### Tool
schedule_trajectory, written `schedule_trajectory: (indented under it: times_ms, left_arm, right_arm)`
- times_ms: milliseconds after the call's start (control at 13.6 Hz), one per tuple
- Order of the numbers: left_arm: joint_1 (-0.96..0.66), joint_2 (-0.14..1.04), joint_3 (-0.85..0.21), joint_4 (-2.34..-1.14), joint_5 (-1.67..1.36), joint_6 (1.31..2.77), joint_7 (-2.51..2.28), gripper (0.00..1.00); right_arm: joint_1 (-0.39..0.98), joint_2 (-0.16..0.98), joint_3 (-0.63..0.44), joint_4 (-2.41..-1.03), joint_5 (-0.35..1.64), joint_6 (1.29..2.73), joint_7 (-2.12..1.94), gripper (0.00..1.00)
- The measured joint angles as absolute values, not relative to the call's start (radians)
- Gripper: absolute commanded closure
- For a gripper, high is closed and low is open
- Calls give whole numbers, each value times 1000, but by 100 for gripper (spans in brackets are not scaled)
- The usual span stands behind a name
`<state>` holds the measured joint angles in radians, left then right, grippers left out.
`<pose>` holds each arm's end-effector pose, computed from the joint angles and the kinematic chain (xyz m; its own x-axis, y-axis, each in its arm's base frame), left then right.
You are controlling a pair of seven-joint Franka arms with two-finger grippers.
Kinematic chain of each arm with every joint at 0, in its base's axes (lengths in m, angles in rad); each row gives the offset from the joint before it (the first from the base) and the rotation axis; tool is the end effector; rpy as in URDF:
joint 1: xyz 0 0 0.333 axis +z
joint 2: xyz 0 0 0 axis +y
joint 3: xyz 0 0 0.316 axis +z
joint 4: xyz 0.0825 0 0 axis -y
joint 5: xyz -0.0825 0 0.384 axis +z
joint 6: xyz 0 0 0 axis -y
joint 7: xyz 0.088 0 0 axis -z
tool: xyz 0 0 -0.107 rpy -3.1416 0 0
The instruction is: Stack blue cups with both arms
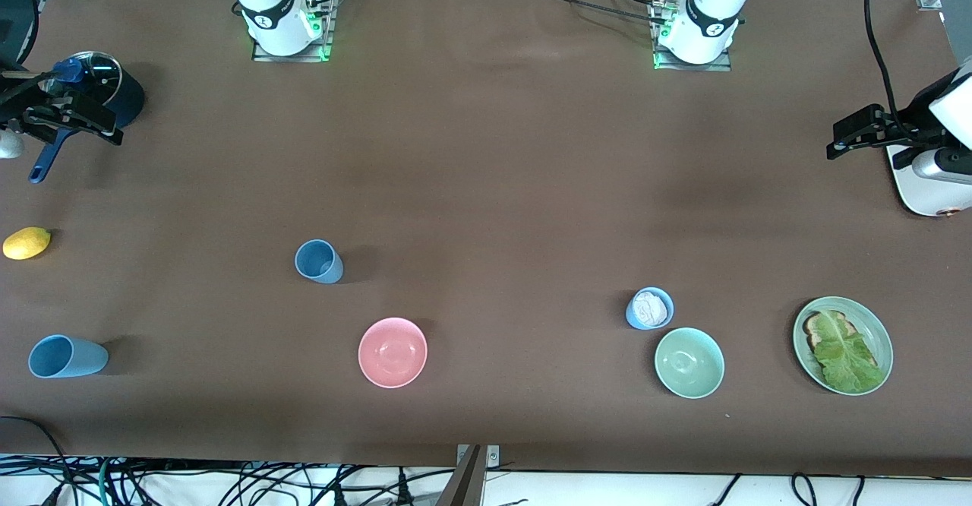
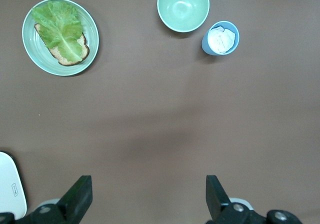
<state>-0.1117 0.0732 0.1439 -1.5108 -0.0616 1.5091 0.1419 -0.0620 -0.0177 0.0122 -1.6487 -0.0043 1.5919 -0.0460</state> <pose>0.5700 0.0084 0.6068 0.9914 -0.1127 -0.0660 -0.1088 -0.9922 0.0610 0.5482 -0.0277 0.5993 0.9992 -0.0037 -0.0393 -0.0036 -1.0000 0.0027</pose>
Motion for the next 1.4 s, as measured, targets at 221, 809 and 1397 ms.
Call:
schedule_trajectory:
  times_ms: [221,809,1397]
  left_arm:
    - [-112,73,144,-1511,-62,1509,142,0]
    - [-112,73,144,-1511,-62,1509,142,0]
    - [-112,73,144,-1512,-62,1509,142,0]
  right_arm:
    - [-62,-18,12,-1649,-4,1592,-46,0]
    - [-62,-18,12,-1649,-4,1592,-46,0]
    - [-62,-18,12,-1648,-4,1550,-47,0]
